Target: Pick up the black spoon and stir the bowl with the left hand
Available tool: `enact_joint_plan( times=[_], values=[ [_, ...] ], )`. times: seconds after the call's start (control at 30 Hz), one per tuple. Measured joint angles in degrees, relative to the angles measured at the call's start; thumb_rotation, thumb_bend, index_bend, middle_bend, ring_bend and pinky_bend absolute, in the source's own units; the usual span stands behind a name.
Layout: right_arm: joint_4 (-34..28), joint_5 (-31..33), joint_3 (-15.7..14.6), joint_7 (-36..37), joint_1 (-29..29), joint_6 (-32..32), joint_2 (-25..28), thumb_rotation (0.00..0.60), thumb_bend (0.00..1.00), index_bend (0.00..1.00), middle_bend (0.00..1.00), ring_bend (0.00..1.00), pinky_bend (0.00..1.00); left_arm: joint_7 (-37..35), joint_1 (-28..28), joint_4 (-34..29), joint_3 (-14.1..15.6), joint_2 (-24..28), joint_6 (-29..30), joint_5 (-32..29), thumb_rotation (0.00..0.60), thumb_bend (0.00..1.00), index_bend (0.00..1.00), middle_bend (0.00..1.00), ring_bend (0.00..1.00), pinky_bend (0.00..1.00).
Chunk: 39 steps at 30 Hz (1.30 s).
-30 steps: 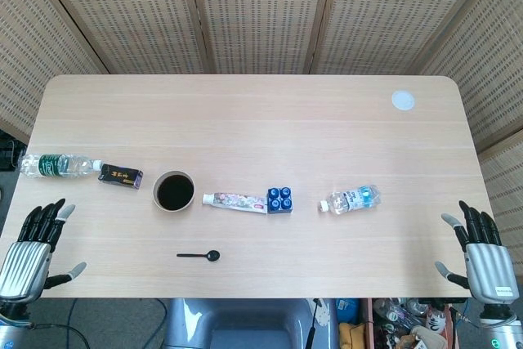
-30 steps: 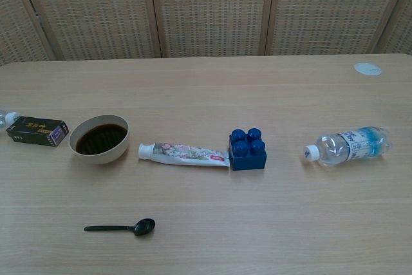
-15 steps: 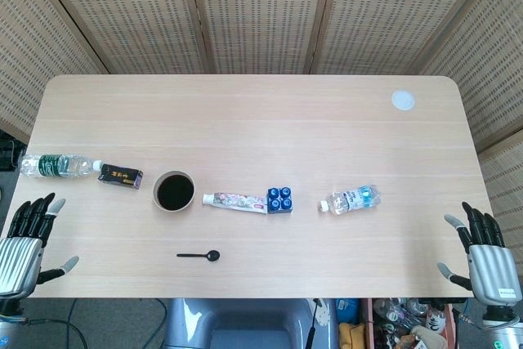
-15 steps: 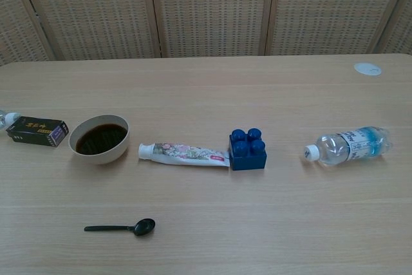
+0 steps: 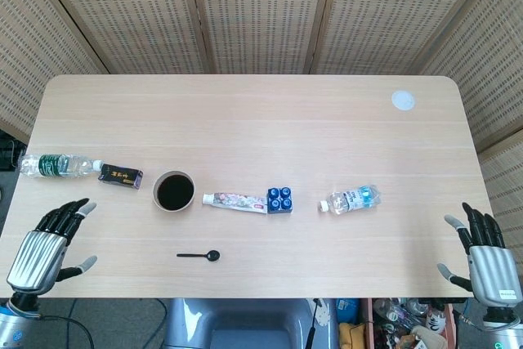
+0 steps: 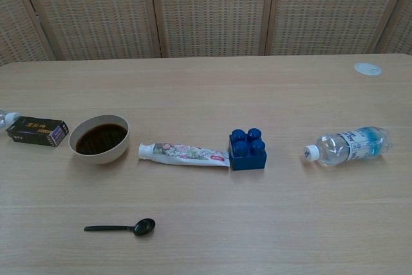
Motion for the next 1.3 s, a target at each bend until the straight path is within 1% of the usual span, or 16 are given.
enact_joint_plan(
  times=[0.13, 0.23, 0.3, 0.43, 0.5, 0.67, 0.87, 1.1, 1.2, 1.3],
  values=[
    [0.08, -0.09, 0.02, 0.09, 0.04, -0.01, -0.01, 0.6, 0.19, 0.22, 0.08, 0.0, 0.0, 1.37, -1.61, -1.06, 0.32, 0.07, -1.76, 2.17, 0.6, 0.13, 0.19, 0.32, 0.32, 0.44],
    [0.15, -0.1, 0.01, 0.14, 0.08, -0.12, -0.03, 0.6, 0.19, 0.22, 0.08, 0.0, 0.0, 2.71, -3.04, -1.97, 0.58, -0.12, -3.46, 3.92, 0.6, 0.13, 0.25, 0.46, 0.43, 0.52],
    [0.21, -0.06, 0.02, 0.27, 0.14, -0.24, -0.03, 0.6, 0.19, 0.22, 0.08, 0.0, 0.0, 3.65, -4.01, -2.46, 0.64, -0.45, -4.65, 4.93, 0.6, 0.13, 0.3, 0.58, 0.53, 0.59],
    [0.41, -0.08, -0.01, 0.5, 0.2, -0.41, -0.05, 0.6, 0.19, 0.22, 0.08, 0.0, 0.0, 5.78, -6.02, -3.11, 0.35, -1.8, -7.28, 5.8, 0.6, 0.13, 0.39, 0.73, 0.65, 0.68],
    [0.57, -0.05, -0.02, 0.68, 0.23, -0.52, -0.09, 0.6, 0.19, 0.22, 0.08, 0.0, 0.0, 6.89, -7.07, -3.24, 0.09, -2.75, -8.95, 5.95, 0.6, 0.13, 0.41, 0.77, 0.69, 0.7],
    [1.13, 0.25, 0.0, 1.24, 0.17, -0.65, -0.17, 0.6, 0.19, 0.22, 0.08, 0.0, 0.0, 9.98, -9.31, -3.34, -0.67, -5.19, -13.61, 4.52, 0.6, 0.13, 0.44, 0.84, 0.74, 0.73],
    [1.4, 0.46, -0.05, 1.54, 0.02, -0.71, -0.06, 0.6, 0.19, 0.22, 0.08, 0.0, 0.0, 14.93, -11.35, -3.19, -2.05, -8.9, -18.48, -0.48, 0.6, 0.14, 0.47, 0.89, 0.8, 0.76],
    [1.45, 0.52, -0.19, 1.53, -0.06, -0.88, -0.04, 0.6, 0.19, 0.22, 0.08, 0.0, 0.0, 19.5, -13.08, -1.69, -3.19, -13.58, -23.04, -6.83, 0.6, 0.25, 0.47, 0.9, 0.8, 0.76],
    [1.4, 0.55, -0.2, 1.42, -0.16, -0.77, 0.02, 0.6, 0.19, 0.22, 0.08, 0.0, 0.0, 21.21, -13.78, -0.63, -3.36, -15.41, -24.73, -9.04, 0.6, 0.31, 0.47, 0.9, 0.8, 0.76],
    [1.28, 0.6, -0.21, 1.27, -0.3, -0.62, 0.12, 0.6, 0.19, 0.22, 0.08, 0.0, 0.0, 22.65, -14.41, 0.51, -3.36, -17.16, -26.05, -10.87, 0.6, 0.35, 0.47, 0.9, 0.8, 0.76]
  ],
)
